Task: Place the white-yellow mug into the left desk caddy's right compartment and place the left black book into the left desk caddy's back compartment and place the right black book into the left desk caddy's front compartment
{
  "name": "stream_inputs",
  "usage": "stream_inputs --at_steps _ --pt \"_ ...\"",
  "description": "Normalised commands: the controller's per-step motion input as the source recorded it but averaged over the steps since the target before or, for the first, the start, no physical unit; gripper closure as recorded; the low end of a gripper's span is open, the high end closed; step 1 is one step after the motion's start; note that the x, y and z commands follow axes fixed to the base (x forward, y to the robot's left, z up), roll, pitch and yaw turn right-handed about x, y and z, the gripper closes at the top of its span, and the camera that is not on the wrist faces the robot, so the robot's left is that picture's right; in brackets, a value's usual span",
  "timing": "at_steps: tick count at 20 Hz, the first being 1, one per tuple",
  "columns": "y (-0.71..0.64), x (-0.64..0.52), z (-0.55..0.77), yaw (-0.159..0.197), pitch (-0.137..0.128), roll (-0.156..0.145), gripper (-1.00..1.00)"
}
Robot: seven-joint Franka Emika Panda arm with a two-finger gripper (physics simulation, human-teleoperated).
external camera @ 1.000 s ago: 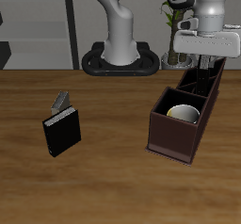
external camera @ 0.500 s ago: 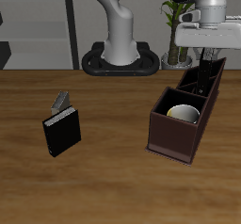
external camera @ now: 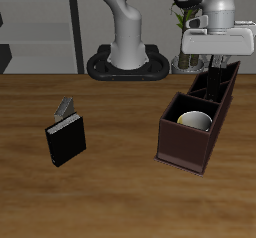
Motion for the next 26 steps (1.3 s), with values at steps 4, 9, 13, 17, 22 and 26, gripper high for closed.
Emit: stream_inputs --at_steps 4,9,13,17,22,26 --pt "0.05 -0.13 -0.14 0.009 -0.007 0.022 1.0" --pt "0.0 0.06 -0.25 -0.004 0.038 -0.003 1.0" --pt "0.08 0.28 -0.53 -0.011 0.147 0.03 1.0" --pt "0.15 0.14 -0.57 -0.04 0.175 0.052 1.0" --pt "0.03 0.11 -0.43 -0.106 0.222 0.053 1.0" --pt "-0.1 0.07 -0.01 0.024 0.071 0.027 -1.0"
